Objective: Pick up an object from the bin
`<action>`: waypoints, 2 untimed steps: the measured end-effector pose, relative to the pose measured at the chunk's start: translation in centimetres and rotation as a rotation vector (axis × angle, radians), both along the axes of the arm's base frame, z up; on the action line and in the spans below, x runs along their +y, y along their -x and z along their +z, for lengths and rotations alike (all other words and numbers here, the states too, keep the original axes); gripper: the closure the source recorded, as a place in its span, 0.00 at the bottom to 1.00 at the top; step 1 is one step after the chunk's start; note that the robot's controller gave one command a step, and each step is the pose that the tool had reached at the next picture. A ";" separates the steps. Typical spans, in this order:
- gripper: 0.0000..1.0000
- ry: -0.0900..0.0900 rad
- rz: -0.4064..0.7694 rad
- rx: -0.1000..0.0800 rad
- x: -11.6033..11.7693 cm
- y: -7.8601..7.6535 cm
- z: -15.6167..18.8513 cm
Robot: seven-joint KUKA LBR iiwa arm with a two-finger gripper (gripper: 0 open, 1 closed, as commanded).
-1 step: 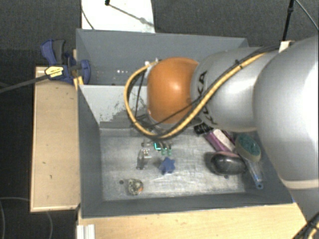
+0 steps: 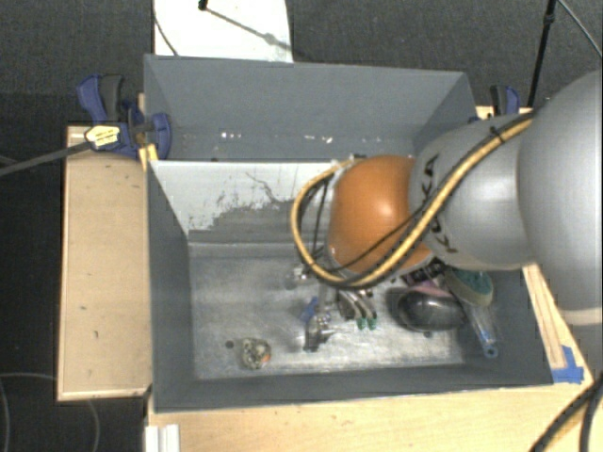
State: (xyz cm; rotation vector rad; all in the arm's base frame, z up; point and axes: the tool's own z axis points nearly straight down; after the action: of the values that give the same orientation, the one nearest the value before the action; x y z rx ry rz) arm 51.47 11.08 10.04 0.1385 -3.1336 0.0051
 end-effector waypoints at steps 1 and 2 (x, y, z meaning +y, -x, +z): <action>0.00 -0.006 0.266 -0.009 -5.9 -0.8 -2.8; 1.00 -0.006 0.261 -0.014 -5.9 -1.0 -2.6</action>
Offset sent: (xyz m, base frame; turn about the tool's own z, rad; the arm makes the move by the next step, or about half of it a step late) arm 0.0061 -0.0595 -0.0304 -0.2678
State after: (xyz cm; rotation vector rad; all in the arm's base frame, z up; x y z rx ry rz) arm 52.43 5.23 7.43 0.5478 -3.1031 -0.0017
